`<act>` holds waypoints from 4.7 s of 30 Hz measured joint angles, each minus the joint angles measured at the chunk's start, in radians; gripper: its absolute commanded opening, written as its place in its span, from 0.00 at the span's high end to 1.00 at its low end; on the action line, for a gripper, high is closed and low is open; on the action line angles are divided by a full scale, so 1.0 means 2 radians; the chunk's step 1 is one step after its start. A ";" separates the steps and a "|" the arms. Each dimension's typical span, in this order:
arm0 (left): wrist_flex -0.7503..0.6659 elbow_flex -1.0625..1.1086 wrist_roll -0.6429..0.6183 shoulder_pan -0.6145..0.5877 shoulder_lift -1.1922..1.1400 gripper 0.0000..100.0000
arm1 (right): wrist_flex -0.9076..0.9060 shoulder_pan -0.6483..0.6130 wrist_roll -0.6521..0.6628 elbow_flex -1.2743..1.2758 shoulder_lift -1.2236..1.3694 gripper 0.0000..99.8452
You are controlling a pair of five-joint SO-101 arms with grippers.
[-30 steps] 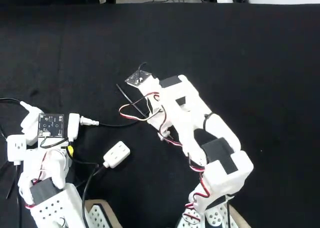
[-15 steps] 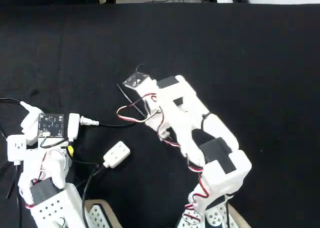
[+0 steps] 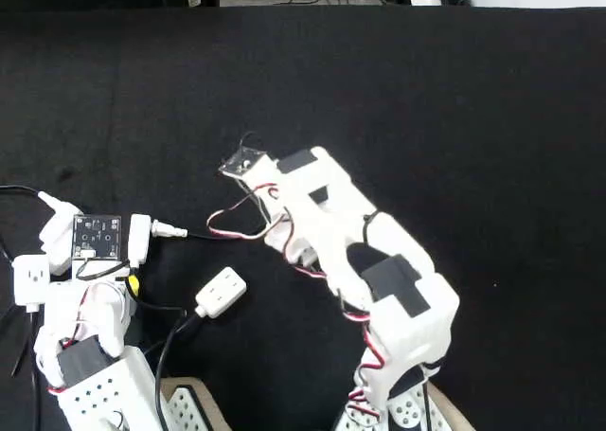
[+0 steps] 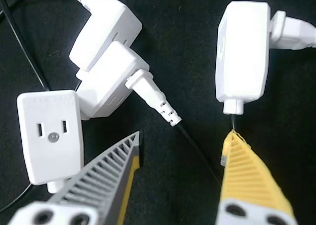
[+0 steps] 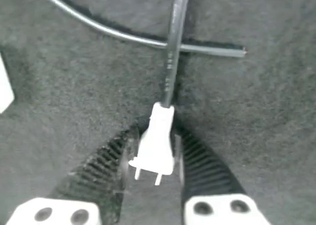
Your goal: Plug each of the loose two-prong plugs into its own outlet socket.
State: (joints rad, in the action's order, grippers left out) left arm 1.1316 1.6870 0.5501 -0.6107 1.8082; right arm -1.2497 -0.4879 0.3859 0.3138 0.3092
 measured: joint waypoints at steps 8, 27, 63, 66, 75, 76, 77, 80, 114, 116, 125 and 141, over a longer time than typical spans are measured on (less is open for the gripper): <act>0.000 0.000 0.000 0.000 0.000 0.73 | -0.037 0.025 0.008 -0.004 -0.041 0.71; 0.000 0.000 0.000 0.000 0.000 0.73 | -0.029 0.045 0.030 0.000 -0.014 0.76; 0.000 0.000 0.000 0.000 0.000 0.73 | -0.033 -0.009 0.009 0.002 0.003 0.98; 0.000 0.000 0.000 0.000 0.000 0.73 | -0.051 -0.011 0.020 -0.012 0.004 0.93; 0.000 0.000 0.000 0.000 0.000 0.73 | -0.071 -0.011 0.030 -0.023 0.004 0.89; 0.000 0.000 0.000 0.000 0.000 0.73 | -0.077 -0.012 0.029 -0.028 0.004 0.91; 0.000 0.000 0.000 0.000 0.000 0.73 | -0.083 -0.013 0.030 -0.035 0.004 0.95; 0.000 0.000 0.000 0.000 0.000 0.73 | -0.094 -0.014 0.030 -0.049 0.004 0.98; 0.000 0.000 0.000 0.000 0.000 0.73 | -0.196 -0.092 -0.039 -0.110 -0.275 0.99; -0.002 0.000 0.000 0.000 0.002 0.73 | -0.157 -0.109 -0.048 -0.059 -0.360 0.99; -0.091 -0.058 -0.130 0.006 0.002 0.73 | 0.120 -0.122 -0.050 0.222 -0.618 0.99; -0.082 -0.196 -0.299 0.308 0.005 0.73 | 0.311 -0.143 -0.076 0.381 -0.628 0.99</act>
State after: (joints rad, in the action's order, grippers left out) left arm 0.9674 1.2958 -0.0483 0.0061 1.8174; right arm -0.6283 -0.7748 0.2340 1.0748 -0.9459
